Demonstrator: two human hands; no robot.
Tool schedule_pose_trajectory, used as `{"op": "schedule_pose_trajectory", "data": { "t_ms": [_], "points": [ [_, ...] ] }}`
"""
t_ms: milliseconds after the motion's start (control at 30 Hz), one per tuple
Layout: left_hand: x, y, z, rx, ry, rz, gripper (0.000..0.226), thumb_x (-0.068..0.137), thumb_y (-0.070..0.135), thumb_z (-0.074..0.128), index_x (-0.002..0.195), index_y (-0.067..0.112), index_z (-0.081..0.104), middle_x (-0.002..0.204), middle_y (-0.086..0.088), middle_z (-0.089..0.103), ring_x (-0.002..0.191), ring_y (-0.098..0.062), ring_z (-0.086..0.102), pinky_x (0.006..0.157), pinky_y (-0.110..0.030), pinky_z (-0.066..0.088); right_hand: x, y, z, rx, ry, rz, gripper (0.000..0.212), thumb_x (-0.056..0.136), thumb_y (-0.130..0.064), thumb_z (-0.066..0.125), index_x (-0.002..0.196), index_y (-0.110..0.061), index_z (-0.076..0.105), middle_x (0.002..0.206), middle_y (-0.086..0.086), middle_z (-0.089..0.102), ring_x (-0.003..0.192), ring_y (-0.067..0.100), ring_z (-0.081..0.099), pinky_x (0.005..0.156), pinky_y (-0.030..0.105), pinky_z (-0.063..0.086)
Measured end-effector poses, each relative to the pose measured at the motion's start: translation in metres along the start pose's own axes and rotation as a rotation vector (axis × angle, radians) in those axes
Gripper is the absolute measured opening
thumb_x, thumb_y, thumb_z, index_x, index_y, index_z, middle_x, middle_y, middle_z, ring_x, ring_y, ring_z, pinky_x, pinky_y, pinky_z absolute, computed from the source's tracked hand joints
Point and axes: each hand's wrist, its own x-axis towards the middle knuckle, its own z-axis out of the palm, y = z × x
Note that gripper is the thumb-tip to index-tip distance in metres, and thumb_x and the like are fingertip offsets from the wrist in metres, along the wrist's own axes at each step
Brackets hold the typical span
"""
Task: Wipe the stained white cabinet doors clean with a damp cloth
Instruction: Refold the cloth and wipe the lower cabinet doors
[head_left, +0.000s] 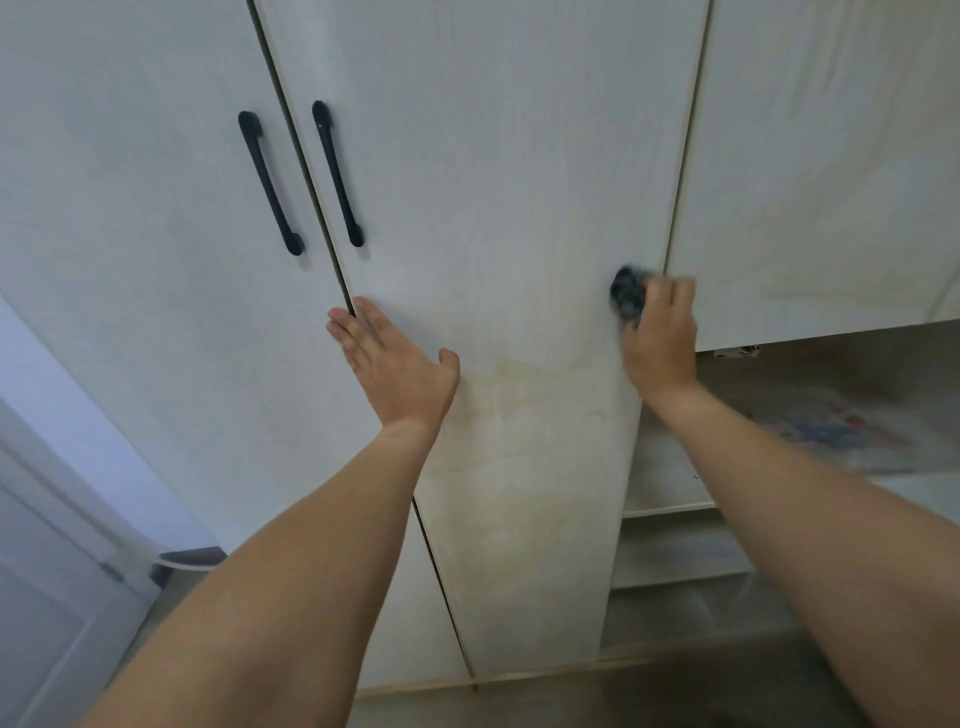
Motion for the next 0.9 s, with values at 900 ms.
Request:
{"op": "schedule_pose_trajectory", "data": {
  "t_ms": [900],
  "points": [
    [-0.011, -0.097, -0.062, -0.108, -0.195, 0.109, 0.091, 0.079, -0.005, 0.048, 0.158, 0.005, 0.003, 0.167, -0.006, 0.004, 0.154, -0.017, -0.001, 0.122, -0.024, 0.008, -0.064, -0.195, 0.108, 0.162, -0.246, -0.416, 0.015, 0.078, 0.002, 0.059, 0.092, -0.001, 0.063, 0.092, 0.017, 0.055, 0.077, 0.031, 0.053, 0.045, 0.029, 0.042]
  ]
}}
